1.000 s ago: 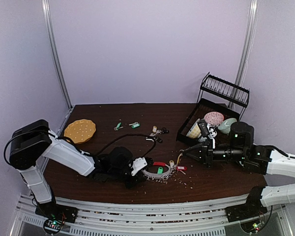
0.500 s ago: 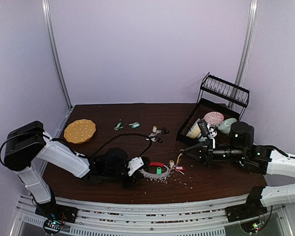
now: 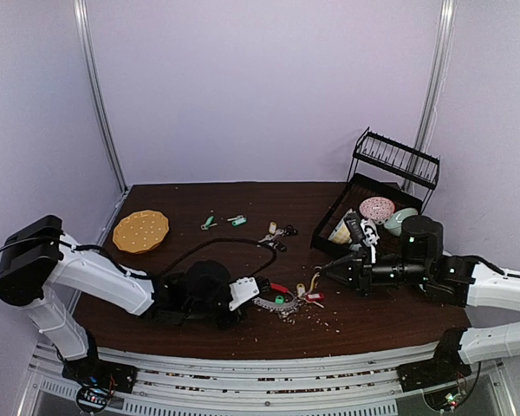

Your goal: Put the keys on the keyring

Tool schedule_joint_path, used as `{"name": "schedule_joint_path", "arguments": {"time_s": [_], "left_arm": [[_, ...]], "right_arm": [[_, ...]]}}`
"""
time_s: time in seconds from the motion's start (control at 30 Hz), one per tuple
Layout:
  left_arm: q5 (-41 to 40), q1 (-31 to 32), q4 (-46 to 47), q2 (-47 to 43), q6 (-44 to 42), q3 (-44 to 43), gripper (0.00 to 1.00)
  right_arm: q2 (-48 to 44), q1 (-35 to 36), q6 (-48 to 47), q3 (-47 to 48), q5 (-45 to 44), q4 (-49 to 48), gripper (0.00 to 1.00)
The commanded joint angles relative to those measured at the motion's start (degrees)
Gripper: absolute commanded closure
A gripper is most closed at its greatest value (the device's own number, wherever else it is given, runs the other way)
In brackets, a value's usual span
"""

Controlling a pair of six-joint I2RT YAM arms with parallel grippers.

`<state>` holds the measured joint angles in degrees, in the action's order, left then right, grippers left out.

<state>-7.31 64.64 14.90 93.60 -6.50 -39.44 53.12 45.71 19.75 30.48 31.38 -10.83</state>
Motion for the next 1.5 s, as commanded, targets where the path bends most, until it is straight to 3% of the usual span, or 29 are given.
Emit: {"name": "schedule_joint_path", "arguments": {"time_s": [0.0, 0.43, 0.83, 1.33, 1.47], "left_arm": [[-8.59, 2.82, -0.50, -5.09, -7.05, -5.00, 1.00], [-4.78, 4.00, -6.02, -9.84, -12.65, -11.53, 1.00], [1.56, 4.00, -6.96, -9.85, -8.60, -15.27, 1.00], [5.77, 3.85, -10.50, -8.10, -2.49, -18.71, 1.00], [7.56, 0.27, -15.03, -6.59, 2.84, -18.59, 1.00]], "right_arm": [[3.91, 0.94, -1.53, 2.03, 0.19, 1.08, 1.00], [16.30, 5.08, -4.57, 8.52, 5.00, -3.85, 1.00], [20.77, 6.08, -8.73, 10.20, 2.45, -8.76, 1.00], [17.19, 6.07, -12.55, 8.23, -4.79, -12.32, 1.00], [15.41, 5.73, -13.75, 8.02, -5.01, -8.57, 1.00]]}}
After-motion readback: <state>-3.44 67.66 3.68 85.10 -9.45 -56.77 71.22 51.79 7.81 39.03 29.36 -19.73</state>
